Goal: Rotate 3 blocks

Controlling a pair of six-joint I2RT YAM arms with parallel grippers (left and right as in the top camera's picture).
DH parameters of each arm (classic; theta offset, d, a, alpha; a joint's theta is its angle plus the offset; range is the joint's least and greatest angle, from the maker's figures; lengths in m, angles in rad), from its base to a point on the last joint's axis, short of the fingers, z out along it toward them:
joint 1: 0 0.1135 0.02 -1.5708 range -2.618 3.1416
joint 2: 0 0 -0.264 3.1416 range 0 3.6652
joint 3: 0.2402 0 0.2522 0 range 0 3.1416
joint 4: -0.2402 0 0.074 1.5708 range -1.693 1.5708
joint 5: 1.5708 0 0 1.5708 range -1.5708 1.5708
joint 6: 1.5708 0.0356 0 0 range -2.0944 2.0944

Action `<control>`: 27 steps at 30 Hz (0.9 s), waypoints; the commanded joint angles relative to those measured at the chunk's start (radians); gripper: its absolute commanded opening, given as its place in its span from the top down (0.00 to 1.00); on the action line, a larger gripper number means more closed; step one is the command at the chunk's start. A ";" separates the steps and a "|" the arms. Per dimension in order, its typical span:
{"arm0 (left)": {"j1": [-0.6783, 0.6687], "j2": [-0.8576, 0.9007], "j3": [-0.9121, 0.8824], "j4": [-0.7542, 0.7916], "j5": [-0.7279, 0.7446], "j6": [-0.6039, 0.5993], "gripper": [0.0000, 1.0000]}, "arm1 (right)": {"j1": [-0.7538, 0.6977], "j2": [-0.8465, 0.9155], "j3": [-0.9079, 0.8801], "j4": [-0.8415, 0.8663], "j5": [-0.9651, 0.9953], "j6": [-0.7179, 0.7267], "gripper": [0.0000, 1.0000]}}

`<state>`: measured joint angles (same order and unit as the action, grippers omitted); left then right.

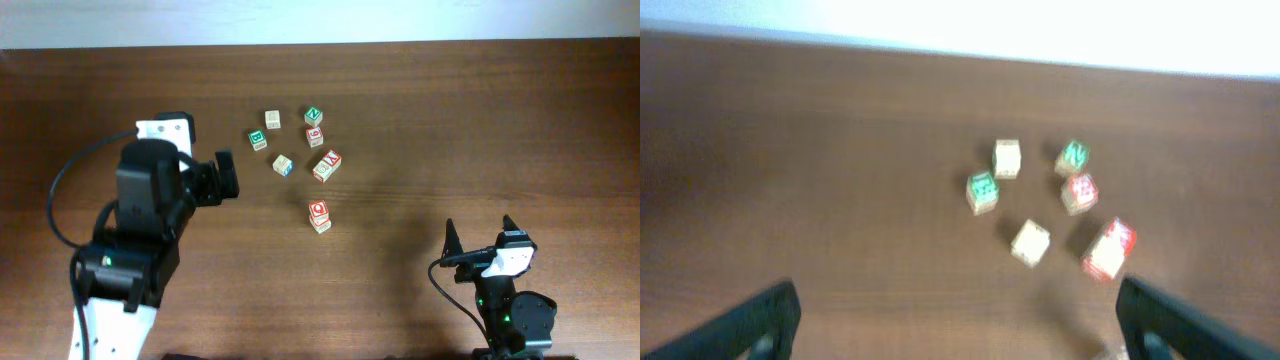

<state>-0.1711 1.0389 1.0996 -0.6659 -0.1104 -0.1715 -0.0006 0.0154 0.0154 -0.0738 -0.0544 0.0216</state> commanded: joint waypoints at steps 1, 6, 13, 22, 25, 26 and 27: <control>0.024 -0.185 -0.236 0.229 0.068 0.322 0.01 | -0.006 -0.012 -0.010 0.002 -0.002 0.001 0.02; 0.138 -0.534 -0.706 0.585 0.097 0.335 0.01 | -0.006 -0.012 -0.010 0.002 -0.002 0.001 0.02; 0.182 -0.903 -1.037 0.691 0.096 0.440 0.01 | -0.006 -0.012 -0.010 0.002 -0.002 0.001 0.02; 0.200 -1.034 -1.091 0.583 0.105 0.465 0.01 | -0.006 -0.012 -0.010 0.002 -0.002 0.001 0.02; 0.200 -1.034 -1.091 0.583 0.105 0.465 0.01 | -0.006 -0.012 -0.010 0.002 -0.002 0.000 0.02; 0.200 -1.034 -1.091 0.583 0.105 0.465 0.01 | -0.006 -0.012 -0.010 0.002 -0.002 0.001 0.02; 0.200 -1.034 -1.091 0.583 0.105 0.465 0.01 | -0.006 -0.012 -0.010 0.002 -0.002 0.001 0.02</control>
<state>0.0242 0.0154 0.0166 -0.0856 -0.0219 0.2737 -0.0006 0.0101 0.0147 -0.0734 -0.0544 0.0223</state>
